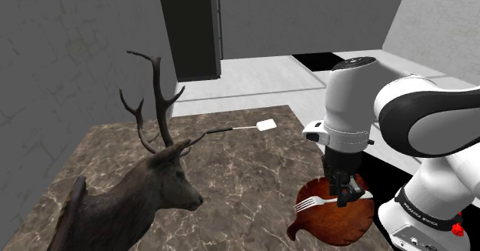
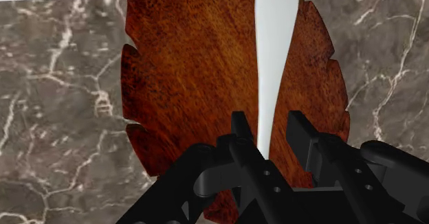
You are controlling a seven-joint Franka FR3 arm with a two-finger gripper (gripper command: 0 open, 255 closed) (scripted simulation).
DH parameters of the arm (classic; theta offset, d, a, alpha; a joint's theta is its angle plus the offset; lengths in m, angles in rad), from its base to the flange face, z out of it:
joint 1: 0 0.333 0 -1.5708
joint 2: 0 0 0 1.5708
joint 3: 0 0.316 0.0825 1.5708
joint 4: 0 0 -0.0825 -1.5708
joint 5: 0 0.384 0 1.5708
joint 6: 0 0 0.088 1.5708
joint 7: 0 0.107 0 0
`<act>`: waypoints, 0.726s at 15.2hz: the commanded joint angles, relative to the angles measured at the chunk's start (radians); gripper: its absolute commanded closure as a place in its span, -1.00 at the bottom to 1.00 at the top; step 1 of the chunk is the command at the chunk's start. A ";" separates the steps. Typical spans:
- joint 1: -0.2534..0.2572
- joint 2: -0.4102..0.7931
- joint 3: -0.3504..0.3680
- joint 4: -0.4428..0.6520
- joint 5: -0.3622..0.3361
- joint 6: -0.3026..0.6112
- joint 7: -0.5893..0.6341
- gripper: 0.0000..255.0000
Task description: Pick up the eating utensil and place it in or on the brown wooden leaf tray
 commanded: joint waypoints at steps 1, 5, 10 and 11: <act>0.001 0.003 0.002 -0.004 0.003 0.007 0.000 1.00; 0.001 0.003 0.002 -0.004 0.003 0.007 0.000 1.00; 0.001 0.004 0.002 -0.003 0.003 0.008 -0.001 -1.00; 0.001 0.004 0.002 -0.003 0.003 0.008 -0.001 -1.00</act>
